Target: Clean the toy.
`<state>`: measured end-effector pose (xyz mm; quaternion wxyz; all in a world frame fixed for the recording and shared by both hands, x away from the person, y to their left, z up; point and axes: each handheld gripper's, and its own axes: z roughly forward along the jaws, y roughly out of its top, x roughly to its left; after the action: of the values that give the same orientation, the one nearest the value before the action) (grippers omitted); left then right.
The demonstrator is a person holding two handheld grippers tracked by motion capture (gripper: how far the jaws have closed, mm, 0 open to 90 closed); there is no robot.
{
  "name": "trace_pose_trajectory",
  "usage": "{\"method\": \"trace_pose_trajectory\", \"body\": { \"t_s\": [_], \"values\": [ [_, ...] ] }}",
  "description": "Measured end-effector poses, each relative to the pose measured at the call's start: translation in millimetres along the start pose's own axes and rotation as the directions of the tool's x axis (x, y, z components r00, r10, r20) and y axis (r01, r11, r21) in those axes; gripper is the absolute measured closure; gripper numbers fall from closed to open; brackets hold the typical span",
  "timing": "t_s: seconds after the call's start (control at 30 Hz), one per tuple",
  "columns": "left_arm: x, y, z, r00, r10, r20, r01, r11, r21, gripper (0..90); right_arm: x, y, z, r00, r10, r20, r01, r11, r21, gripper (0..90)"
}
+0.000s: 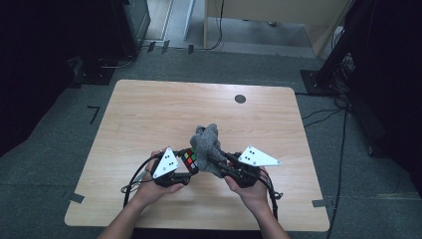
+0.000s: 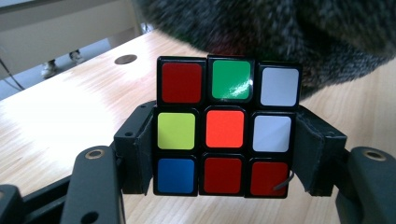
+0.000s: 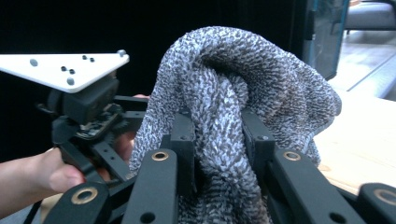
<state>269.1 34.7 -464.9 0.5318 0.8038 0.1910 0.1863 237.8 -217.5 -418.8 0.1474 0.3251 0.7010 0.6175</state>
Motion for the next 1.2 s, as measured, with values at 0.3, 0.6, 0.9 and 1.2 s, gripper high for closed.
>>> {"method": "trace_pose_trajectory", "body": {
  "t_s": [0.3,0.6,0.9,1.2],
  "values": [
    [-2.8,0.7,-1.0,0.9998,0.015,0.013,-0.015,0.9998,-0.01,34.2,-5.0,-9.7,9.5,0.9983,0.058,-0.01,-0.058,0.998,0.037,71.6],
    [-5.3,2.3,-2.9,0.9987,0.05,0.012,-0.049,0.9987,-0.015,34.5,-19.9,-15.1,7.6,0.9947,0.102,0.009,-0.103,0.993,0.055,71.4],
    [-3.6,3.0,-5.2,0.9986,0.052,0.003,-0.052,0.9985,-0.018,34.6,-34.9,-22.8,7.2,0.9877,0.147,0.055,-0.151,0.985,0.079,71.5],
    [1.3,5.9,-10.9,0.9995,0.028,0.011,-0.028,0.998,-0.056,34.6,-47.2,-26.5,4.7,0.9775,0.141,0.157,-0.162,0.978,0.13,71.8]
  ]
}}
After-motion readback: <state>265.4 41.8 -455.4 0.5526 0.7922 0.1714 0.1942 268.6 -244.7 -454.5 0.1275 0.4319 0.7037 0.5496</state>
